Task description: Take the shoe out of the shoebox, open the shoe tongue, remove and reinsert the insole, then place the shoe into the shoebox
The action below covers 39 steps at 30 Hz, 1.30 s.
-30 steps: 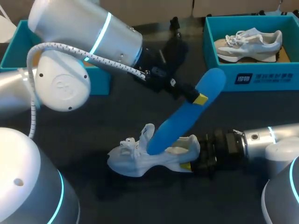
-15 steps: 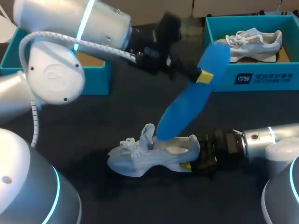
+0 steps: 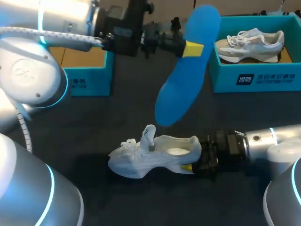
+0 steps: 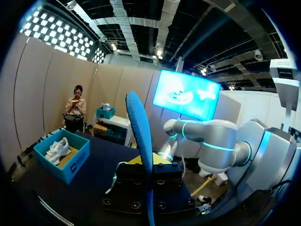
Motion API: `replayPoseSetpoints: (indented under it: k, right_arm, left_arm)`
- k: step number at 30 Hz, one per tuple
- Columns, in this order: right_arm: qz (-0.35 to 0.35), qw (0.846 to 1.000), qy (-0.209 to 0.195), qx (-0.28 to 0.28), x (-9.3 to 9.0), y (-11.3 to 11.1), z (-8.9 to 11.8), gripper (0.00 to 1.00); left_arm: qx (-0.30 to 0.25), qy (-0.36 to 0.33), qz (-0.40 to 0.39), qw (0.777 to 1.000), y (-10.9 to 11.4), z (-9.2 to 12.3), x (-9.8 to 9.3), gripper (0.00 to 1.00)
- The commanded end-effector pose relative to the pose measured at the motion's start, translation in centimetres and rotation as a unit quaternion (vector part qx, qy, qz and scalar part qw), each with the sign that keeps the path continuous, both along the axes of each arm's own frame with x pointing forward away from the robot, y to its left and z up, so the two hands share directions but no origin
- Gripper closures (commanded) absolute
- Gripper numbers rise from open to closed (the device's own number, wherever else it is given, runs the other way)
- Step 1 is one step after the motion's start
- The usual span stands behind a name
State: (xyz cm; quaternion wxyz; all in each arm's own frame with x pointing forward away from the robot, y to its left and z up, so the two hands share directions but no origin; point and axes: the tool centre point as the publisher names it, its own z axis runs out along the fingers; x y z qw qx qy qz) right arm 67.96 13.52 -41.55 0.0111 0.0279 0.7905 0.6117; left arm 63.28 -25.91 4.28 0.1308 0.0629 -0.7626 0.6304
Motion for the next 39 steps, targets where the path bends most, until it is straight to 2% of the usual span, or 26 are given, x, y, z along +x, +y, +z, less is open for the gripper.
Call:
replayPoseSetpoints:
  k: [1,15,21,31,35,39]
  right_arm:
    - [0.000,1.000,0.000,-0.002,0.0,0.1,0.1,1.00]
    - [0.000,1.000,0.000,-0.002,0.0,0.1,0.1,1.00]
    - [0.000,1.000,0.000,-0.002,0.0,0.1,0.1,1.00]
    - [0.000,1.000,0.000,-0.002,0.0,0.1,0.1,1.00]
    - [0.000,1.000,0.000,-0.002,0.0,0.1,0.1,1.00]
    - [0.000,1.000,0.000,-0.002,0.0,0.1,0.1,1.00]
  left_arm:
    - [-0.006,0.000,-0.004,1.000,2.8,0.5,-0.5,1.00]
    - [-0.006,0.000,-0.004,1.000,2.8,0.5,-0.5,1.00]
    - [-0.061,-0.016,-0.004,0.998,5.0,3.6,-1.8,1.00]
    - [-0.069,-0.043,-0.001,0.997,8.0,7.6,-2.9,1.00]
    - [-0.060,-0.022,-0.005,0.998,8.7,8.4,-3.1,1.00]
    - [-0.045,0.004,0.001,0.999,9.1,8.2,-3.7,1.00]
